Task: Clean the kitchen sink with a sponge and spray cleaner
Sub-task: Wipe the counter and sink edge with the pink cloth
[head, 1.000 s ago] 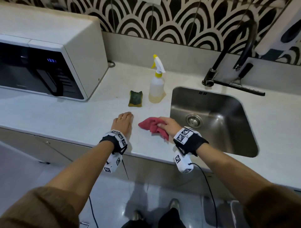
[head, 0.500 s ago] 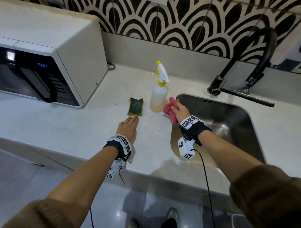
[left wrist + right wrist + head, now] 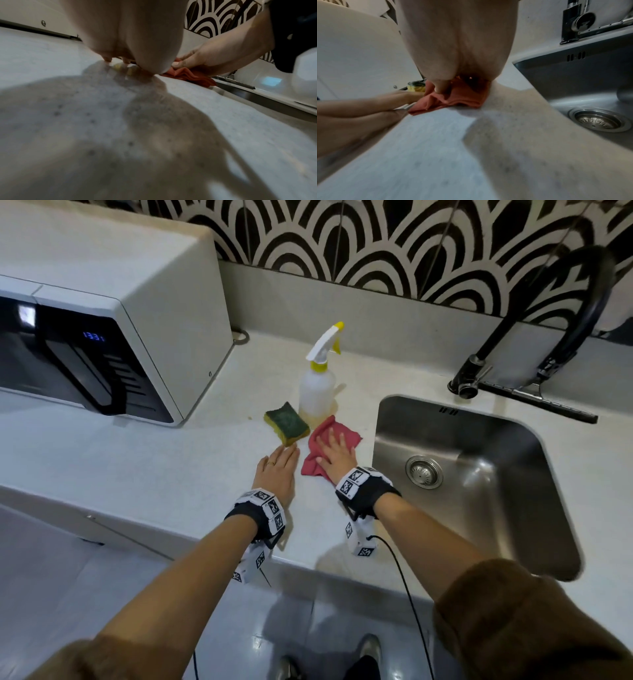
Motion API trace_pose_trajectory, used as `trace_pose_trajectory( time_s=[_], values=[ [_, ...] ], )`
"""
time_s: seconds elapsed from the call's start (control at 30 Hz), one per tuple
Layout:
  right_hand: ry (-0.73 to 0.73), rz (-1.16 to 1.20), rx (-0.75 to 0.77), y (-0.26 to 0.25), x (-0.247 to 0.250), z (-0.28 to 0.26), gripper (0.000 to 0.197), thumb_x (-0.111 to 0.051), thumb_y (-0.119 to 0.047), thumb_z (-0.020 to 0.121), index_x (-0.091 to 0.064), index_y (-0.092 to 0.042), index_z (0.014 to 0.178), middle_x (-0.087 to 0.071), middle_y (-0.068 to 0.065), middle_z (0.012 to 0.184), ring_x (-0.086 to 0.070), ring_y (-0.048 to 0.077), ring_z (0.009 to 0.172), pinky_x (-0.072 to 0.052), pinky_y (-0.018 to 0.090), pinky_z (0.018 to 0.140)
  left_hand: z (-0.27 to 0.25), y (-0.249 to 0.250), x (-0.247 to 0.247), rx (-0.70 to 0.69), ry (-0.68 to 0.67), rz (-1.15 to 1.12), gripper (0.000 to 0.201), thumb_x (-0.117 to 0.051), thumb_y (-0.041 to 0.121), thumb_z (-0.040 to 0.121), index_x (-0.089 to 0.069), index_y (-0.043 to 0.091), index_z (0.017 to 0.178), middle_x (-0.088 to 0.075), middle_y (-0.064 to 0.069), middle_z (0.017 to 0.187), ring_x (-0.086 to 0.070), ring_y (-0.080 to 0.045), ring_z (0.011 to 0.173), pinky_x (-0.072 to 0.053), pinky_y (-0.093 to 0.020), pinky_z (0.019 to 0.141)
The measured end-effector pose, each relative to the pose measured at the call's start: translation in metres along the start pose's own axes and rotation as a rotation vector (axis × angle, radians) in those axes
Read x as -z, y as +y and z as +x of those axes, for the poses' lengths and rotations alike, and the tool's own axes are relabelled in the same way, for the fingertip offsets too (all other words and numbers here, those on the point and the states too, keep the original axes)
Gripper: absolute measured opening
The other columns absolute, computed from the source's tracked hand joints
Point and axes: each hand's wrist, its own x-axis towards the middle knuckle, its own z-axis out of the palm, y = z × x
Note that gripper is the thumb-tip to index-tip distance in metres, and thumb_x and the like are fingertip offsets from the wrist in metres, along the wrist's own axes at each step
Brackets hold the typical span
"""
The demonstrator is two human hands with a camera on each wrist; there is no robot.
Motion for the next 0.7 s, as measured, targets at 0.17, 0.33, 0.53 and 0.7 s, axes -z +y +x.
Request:
trace_pose_trajectory(
  time_s=[0.17,0.33,0.53,0.7],
  values=[
    [-0.008,-0.079,0.094,-0.009,-0.012,-0.017,0.058,-0.035,-0.031,0.1,-0.007,-0.026,0.151,0.01,0.004,0.159,0.007,0.029,0.147,-0.006,0.05,0.117,0.003,-0.001,-0.001,0.008,-0.023,0.017,0.056,-0.03,0.021,0.098,-0.012,0.019,0.151,-0.01,0.007,0.159,-0.011,-0.016,0.147,-0.017,-0.038,0.117],
    [-0.011,-0.083,0.145,-0.011,-0.025,-0.04,0.059,-0.035,-0.031,0.1,-0.005,-0.026,0.151,0.011,0.004,0.159,0.008,0.028,0.147,-0.001,0.05,0.117,0.003,-0.003,-0.001,-0.006,-0.042,0.012,0.056,-0.03,0.024,0.099,-0.011,0.019,0.152,-0.009,0.008,0.159,-0.011,-0.016,0.147,-0.018,-0.038,0.117],
    [0.021,-0.124,0.166,-0.012,-0.037,-0.078,0.062,-0.037,-0.042,0.098,-0.009,-0.027,0.151,0.007,0.003,0.16,0.005,0.026,0.148,0.003,0.05,0.117,0.004,-0.003,0.005,-0.025,-0.06,0.032,0.057,-0.034,0.019,0.098,-0.013,0.018,0.151,-0.011,0.005,0.159,-0.012,-0.018,0.147,-0.02,-0.038,0.116],
    [0.096,-0.164,0.11,-0.022,-0.054,-0.118,0.071,-0.044,-0.051,0.089,-0.022,-0.018,0.148,-0.007,0.01,0.158,-0.006,0.033,0.145,0.003,0.056,0.117,-0.003,-0.001,0.013,-0.048,-0.075,0.014,0.058,-0.033,0.011,0.097,-0.011,0.012,0.151,-0.009,0.0,0.159,-0.009,-0.022,0.147,-0.017,-0.041,0.117]
  ],
)
